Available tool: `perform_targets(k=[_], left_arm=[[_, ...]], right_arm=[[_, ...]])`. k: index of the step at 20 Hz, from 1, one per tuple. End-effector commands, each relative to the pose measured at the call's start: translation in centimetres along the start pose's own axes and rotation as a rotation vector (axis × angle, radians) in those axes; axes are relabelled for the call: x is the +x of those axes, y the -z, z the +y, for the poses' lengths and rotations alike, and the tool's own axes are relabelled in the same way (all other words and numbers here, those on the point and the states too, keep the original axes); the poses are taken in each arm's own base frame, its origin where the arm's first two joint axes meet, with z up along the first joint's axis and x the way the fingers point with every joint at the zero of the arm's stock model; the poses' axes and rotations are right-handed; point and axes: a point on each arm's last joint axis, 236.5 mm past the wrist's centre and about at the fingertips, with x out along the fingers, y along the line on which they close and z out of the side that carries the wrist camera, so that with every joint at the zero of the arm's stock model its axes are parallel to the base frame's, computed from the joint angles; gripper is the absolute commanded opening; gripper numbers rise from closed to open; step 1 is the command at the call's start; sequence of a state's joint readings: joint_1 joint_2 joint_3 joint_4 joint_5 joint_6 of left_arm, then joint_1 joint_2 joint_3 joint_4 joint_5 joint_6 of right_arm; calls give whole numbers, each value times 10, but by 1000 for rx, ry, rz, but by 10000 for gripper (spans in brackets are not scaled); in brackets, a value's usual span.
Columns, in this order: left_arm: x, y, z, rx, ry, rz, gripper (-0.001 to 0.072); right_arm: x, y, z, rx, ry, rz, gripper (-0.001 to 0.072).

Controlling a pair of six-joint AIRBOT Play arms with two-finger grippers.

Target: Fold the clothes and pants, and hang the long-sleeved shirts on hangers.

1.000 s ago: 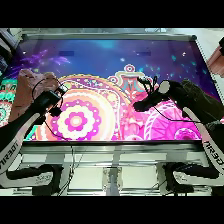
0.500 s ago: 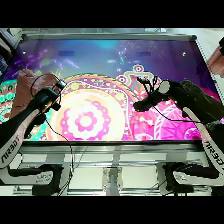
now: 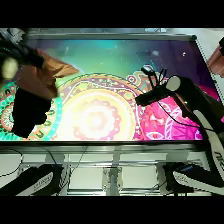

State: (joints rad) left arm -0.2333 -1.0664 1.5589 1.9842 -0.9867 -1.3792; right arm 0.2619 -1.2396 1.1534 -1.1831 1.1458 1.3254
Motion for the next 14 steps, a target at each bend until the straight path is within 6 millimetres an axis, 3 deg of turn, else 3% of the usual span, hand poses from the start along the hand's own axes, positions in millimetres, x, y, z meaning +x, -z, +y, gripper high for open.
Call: perform_targets(k=[1, 2, 4, 8, 12, 13, 14], left_arm=[[-113, -77, -17, -31, 209, -281, 17], [-128, -80, -23, -26, 240, -294, 17], [-135, -64, -42, 5, 307, -225, 18], [-133, -13, -108, 84, 537, 24, 18], [-119, -1, -153, 96, 645, 135, 18], [-114, 0, -163, 97, 658, 156, 18], [-108, 2, -173, 99, 671, 179, 18]], right_arm=[[-45, -11, 14, -53, 19, -112, 10], [-59, -10, 17, -70, 28, -133, 10], [-82, -1, 26, -101, 31, -148, 10], [-108, 23, 41, -147, 17, -126, 11], [-114, 38, 51, -175, -9, -89, 31], [-113, 41, 57, -188, -38, -80, 62], [-113, 42, 65, -190, -75, -79, 147]])
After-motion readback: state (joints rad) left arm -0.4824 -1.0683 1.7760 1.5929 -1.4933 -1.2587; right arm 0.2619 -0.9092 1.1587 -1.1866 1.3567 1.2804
